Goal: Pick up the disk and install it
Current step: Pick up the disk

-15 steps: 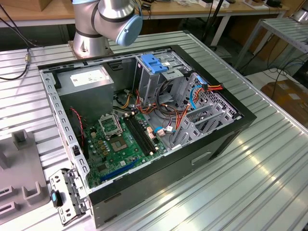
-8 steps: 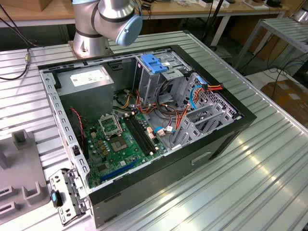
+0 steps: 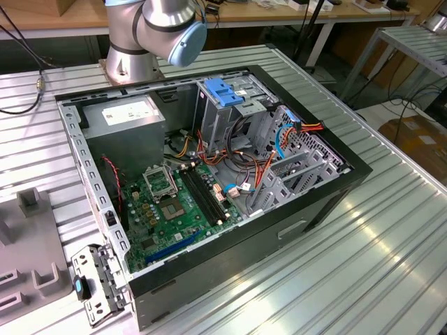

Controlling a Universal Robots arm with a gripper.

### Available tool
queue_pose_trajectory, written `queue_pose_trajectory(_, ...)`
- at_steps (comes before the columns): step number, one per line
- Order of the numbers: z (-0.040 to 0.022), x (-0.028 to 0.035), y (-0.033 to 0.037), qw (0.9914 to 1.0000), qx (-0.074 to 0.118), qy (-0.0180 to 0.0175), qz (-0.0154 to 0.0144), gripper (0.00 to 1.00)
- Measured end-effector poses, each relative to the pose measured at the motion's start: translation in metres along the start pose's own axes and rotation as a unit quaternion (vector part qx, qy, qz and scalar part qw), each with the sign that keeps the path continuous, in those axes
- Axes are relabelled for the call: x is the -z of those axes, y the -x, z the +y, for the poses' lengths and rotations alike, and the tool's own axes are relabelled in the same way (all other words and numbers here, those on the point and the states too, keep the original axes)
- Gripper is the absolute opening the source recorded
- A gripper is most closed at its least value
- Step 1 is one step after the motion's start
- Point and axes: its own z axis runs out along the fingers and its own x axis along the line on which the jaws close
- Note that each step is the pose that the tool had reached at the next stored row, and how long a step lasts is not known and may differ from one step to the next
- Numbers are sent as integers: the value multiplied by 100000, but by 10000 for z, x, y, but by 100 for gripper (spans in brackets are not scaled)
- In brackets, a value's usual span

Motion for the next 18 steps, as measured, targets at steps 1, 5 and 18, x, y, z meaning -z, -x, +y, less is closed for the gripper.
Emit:
queue_pose_trajectory(1, 0, 18, 0, 100000, 0, 1, 1, 37)
queue_pose_trajectory(5, -1, 105, 3, 100000, 1, -4, -1, 37)
queue_pose_trajectory(18, -4, 423, 14, 100000, 1, -2, 0, 37)
